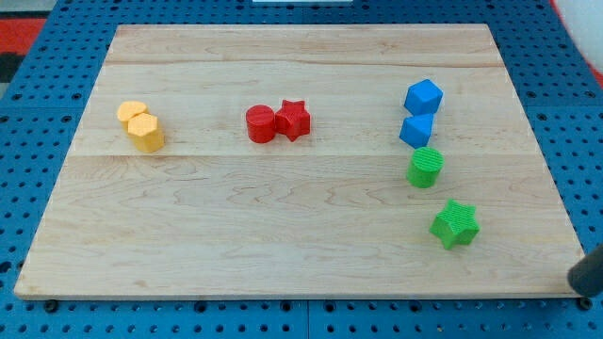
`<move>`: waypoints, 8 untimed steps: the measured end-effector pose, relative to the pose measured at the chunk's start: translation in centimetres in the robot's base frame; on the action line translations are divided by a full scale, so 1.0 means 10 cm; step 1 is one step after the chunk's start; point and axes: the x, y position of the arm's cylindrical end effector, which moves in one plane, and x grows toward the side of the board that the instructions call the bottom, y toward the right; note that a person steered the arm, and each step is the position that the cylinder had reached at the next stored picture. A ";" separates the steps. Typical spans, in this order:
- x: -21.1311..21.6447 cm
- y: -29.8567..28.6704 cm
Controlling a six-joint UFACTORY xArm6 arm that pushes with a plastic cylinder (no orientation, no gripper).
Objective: Place red star to the top right of the red circle
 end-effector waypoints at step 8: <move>-0.91 -1.69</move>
